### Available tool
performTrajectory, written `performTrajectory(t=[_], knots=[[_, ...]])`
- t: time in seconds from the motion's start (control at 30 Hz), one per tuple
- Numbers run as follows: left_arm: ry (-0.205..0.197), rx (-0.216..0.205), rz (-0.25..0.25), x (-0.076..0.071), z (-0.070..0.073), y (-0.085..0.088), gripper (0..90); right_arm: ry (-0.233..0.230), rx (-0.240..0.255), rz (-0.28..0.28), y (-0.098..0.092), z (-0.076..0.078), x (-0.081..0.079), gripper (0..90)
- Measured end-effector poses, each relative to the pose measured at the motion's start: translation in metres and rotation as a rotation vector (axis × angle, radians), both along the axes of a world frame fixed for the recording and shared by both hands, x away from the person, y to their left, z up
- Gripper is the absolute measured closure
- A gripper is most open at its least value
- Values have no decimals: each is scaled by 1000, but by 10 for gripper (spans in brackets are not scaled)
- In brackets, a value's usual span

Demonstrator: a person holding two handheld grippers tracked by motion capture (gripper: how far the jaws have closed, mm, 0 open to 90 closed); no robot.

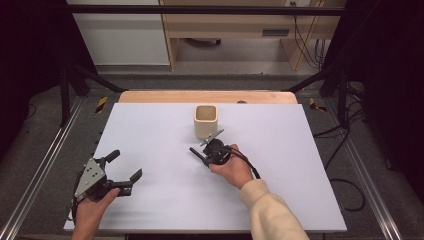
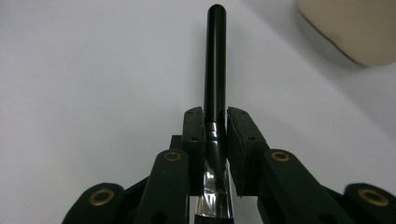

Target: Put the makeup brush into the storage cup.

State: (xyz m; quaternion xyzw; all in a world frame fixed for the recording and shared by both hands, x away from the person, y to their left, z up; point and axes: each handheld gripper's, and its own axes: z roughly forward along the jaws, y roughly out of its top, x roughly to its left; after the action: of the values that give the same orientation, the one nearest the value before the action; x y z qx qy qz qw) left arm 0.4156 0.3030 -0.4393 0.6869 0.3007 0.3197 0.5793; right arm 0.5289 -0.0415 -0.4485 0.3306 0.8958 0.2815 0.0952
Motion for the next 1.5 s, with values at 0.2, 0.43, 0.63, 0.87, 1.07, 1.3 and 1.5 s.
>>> performTrajectory(t=[0.2, 0.43, 0.63, 0.87, 1.07, 1.3, 1.5], knots=[[2, 16, -5, 0, 0, -3, 2, -13, 38, -5, -14, 7, -4, 779], [3, 35, -14, -1, -1, -6, 2, -37, 60, 9, -32, 12, -10, 779], [16, 43, -16, -4, -2, -13, 2, -56, 58, 68, -42, 18, -19, 779], [2, 116, -40, -11, -1, -30, 6, -66, 65, 84, -57, 27, -27, 778], [20, 200, -87, -14, -3, -54, 8, -57, 58, 97, -69, 29, -31, 779], [-5, 311, -157, -21, -1, -83, 13, -48, 29, 90, -80, 30, -28, 779], [-14, 328, -195, -18, 4, -100, 14, -45, 15, 107, -83, 38, -24, 778]])
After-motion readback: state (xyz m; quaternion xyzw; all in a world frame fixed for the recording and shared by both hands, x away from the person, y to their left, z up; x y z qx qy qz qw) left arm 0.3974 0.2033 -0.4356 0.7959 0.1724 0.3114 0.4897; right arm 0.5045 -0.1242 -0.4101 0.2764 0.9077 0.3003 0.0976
